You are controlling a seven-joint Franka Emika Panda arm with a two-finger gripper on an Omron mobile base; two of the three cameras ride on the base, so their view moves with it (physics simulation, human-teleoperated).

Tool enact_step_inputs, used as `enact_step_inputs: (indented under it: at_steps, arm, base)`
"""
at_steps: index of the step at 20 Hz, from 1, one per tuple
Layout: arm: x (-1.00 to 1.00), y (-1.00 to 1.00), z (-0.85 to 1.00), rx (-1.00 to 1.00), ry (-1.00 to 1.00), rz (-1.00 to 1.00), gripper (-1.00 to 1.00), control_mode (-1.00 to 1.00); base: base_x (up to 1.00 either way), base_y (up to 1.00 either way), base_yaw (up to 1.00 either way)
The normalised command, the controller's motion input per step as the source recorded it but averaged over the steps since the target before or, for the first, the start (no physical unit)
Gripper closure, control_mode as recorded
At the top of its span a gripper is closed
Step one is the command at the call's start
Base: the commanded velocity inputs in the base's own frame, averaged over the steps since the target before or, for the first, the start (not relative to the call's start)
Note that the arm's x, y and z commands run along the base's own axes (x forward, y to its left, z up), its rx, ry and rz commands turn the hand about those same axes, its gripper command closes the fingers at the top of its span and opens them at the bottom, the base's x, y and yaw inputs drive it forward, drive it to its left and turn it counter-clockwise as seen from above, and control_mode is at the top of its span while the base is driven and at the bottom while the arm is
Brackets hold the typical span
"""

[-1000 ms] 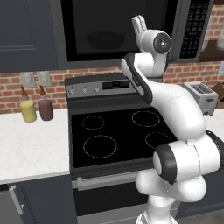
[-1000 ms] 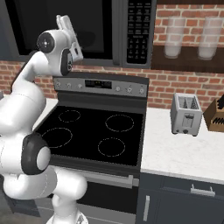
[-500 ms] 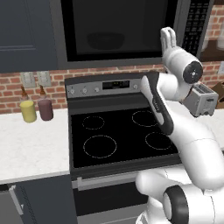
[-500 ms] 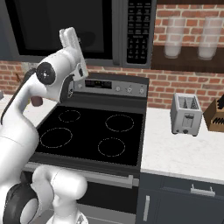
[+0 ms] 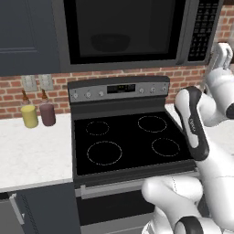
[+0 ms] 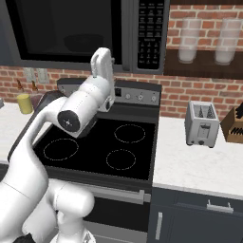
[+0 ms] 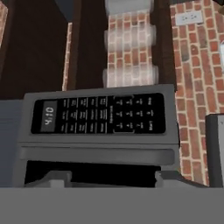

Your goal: Open the microwave, place the bowl with waffle inside the microwave, then close the microwave door and turn it on.

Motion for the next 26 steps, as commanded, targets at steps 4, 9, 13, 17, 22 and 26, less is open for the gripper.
enact_step_inputs:
  at_steps: [4, 9, 13, 17, 22, 26]
  arm:
    - [-0.38, -0.89, 0.00, 0.19, 0.10, 0.00, 1.00, -1.00]
    - [-0.06, -0.40, 0.00, 0.13, 0.04, 0.15, 1.00, -1.00]
    - [-0.04, 0.00, 0.00, 0.01, -0.01, 0.05, 1.00, -1.00]
    - [-0.05, -0.01, 0.00, 0.04, 0.11, 0.12, 1.00, -1.00]
    - [0.04, 0.08, -0.13, 0.00, 0.21, 0.10, 1.00, -1.00]
    - [0.03, 0.02, -0.01, 0.00, 0.05, 0.03, 1.00, -1.00]
  base:
    - [0.00, 0.00, 0.00]
    - [0.00, 0.00, 0.00]
    - [0.00, 0.00, 0.00]
    - [0.00, 0.00, 0.00]
    - [0.00, 0.00, 0.00]
    - [0.00, 0.00, 0.00]
